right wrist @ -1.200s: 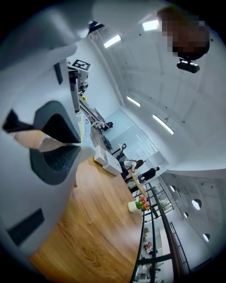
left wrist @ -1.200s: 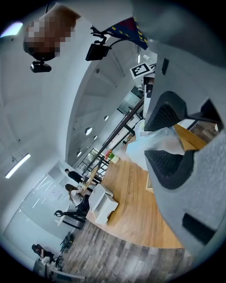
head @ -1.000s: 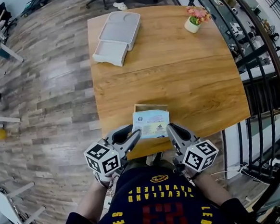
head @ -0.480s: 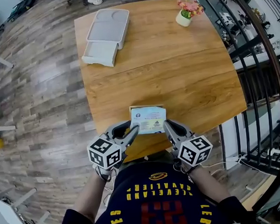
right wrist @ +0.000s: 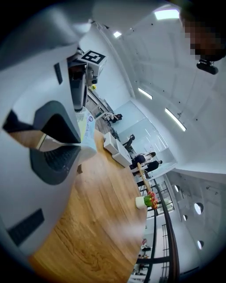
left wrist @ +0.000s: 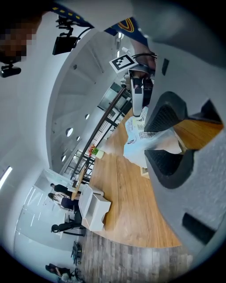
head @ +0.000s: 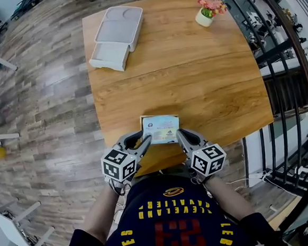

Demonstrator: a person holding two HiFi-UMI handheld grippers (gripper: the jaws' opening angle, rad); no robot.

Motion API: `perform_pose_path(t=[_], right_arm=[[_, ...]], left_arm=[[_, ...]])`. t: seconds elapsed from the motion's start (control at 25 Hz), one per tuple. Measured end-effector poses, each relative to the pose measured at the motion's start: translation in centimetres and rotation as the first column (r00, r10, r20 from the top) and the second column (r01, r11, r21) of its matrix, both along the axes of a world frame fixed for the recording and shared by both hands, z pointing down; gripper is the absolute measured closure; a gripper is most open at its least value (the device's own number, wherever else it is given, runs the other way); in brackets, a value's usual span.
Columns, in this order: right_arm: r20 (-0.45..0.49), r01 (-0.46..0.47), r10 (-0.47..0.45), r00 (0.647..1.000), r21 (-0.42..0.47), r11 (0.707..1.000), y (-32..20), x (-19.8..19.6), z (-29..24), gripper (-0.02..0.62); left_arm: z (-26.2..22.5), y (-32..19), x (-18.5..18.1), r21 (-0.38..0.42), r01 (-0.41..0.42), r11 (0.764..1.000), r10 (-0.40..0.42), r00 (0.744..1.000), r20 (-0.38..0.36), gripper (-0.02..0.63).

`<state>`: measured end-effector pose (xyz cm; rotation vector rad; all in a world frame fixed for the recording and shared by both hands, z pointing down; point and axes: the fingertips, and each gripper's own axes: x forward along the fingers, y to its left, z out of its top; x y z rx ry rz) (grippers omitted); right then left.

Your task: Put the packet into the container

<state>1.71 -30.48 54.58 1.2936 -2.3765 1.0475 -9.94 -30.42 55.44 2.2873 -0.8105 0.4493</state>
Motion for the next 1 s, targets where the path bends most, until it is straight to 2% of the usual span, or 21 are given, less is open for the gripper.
perform_pose_path(t=[0.64,1.0], right_arm=[[-0.014,0.021,-0.023,1.000,-0.102,0.995,0.1,-0.1,4.2,0.571],[-0.024,0.027,-0.030,0.999,-0.122,0.992,0.2,0.0,5.4,0.574]], left_arm=[[3.5,0.1,0.0,-0.071,-0.007,0.997,0.012,0.997,0.073,0.471],[4.3,0.1,0.1,-0.082,-0.002,0.997,0.010,0.995,0.104,0.469]])
